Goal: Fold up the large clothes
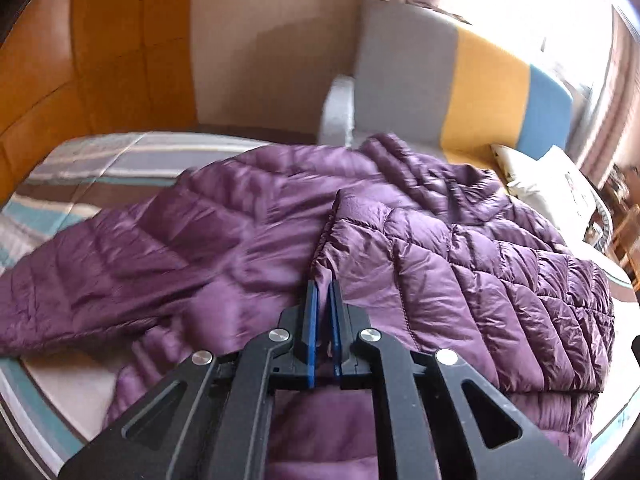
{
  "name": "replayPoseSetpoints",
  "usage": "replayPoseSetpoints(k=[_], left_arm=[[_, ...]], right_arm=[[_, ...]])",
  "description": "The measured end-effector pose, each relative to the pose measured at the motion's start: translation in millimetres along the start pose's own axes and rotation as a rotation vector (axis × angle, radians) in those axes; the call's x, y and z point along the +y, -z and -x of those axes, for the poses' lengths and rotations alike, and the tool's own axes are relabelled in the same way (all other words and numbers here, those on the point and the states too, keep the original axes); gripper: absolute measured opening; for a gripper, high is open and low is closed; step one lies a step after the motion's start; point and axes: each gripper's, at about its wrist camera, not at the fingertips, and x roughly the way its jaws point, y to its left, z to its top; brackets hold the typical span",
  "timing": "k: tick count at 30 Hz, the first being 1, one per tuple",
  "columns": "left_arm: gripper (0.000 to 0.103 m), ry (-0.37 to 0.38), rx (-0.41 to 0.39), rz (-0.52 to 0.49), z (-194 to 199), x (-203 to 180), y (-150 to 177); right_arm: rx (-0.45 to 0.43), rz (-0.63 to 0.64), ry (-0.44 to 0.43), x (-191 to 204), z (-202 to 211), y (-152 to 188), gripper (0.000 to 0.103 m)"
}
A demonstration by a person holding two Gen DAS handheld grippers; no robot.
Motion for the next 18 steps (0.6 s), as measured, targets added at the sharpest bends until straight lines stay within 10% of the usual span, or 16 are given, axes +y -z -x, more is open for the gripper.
replayPoseSetpoints(k=[6, 14, 18], left_arm=[[0.006, -0.056, -0.010, -0.016, -4, 7, 13], [0.015, -0.053, 0.007, -0.017, -7, 11, 22], [0.055, -0.053, 0.002, -0.021, 2, 9, 21]], right_arm=[[0.082, 0.036, -0.127, 30, -41, -7, 0.036], [0.200, 0.106, -0.043, 38, -97, 4, 0.032], [0.195, 0.117, -0.032, 41, -96, 5, 0.032]])
